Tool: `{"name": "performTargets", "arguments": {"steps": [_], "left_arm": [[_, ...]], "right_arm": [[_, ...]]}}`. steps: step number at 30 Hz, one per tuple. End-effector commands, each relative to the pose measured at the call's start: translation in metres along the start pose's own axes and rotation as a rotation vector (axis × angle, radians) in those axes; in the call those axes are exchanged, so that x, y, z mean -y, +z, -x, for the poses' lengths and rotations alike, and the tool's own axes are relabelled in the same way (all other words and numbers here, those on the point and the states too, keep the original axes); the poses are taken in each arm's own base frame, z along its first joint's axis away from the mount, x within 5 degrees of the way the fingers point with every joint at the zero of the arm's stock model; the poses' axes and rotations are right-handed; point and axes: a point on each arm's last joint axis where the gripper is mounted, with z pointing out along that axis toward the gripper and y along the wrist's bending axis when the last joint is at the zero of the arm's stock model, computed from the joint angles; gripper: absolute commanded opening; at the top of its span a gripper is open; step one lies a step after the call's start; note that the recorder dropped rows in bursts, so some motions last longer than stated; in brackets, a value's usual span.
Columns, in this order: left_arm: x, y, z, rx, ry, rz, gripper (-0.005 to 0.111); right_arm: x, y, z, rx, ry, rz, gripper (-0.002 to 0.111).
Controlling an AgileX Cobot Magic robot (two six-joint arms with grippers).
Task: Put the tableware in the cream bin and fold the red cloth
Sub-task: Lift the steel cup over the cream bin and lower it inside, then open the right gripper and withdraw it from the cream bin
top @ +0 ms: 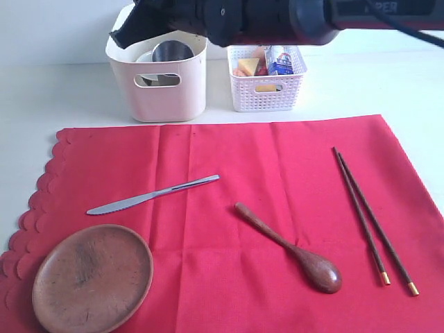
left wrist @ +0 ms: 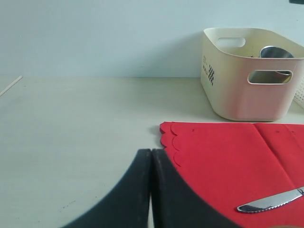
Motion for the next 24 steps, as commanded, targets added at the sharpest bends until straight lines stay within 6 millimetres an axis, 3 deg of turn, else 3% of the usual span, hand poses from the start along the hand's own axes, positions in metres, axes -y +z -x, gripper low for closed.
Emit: {"name": "performTargets", "arguments": {"steps": [1,12,24], "left_arm": [[0.000,-0.001,0.002,0.015,0.000,-0.004,0.003],[0.000,-0.001,0.002,0.015,0.000,-0.004,0.003],[0.000,-0.001,0.002,0.015,0.000,-0.004,0.003]], "right_arm": [[0.003,-0.020,0.022,-0.027,0.008,0.050,0.000],[0.000,-0.064,0.046,-0.199,-0.037,0.229,0.000],[-0.017,-0.097,0.047,-0.366,-0.095,0.516,0.000]]}}
